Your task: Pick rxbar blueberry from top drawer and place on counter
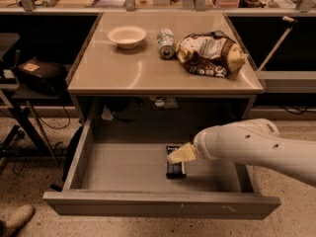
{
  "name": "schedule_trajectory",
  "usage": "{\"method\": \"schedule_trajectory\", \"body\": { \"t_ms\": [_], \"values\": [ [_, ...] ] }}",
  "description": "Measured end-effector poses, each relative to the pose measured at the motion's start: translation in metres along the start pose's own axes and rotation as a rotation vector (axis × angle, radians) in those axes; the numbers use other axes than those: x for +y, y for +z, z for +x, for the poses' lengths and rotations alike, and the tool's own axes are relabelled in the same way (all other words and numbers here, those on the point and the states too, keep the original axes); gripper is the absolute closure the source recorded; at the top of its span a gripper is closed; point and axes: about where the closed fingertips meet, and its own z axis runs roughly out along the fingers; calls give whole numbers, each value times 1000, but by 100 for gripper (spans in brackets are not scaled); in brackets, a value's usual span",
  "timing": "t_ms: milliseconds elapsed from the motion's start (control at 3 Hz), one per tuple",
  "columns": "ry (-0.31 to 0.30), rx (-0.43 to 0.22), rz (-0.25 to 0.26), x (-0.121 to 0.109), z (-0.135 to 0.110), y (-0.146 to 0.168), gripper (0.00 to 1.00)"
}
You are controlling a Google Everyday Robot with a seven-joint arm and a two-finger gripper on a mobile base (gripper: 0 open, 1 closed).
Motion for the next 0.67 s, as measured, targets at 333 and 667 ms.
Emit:
{"method": "schedule_trajectory", "body": {
  "t_ms": [333, 667],
  "values": [
    [-2, 8, -3, 2, 5, 0, 0],
    [-16, 2, -50, 23, 7, 10, 0]
  ]
}}
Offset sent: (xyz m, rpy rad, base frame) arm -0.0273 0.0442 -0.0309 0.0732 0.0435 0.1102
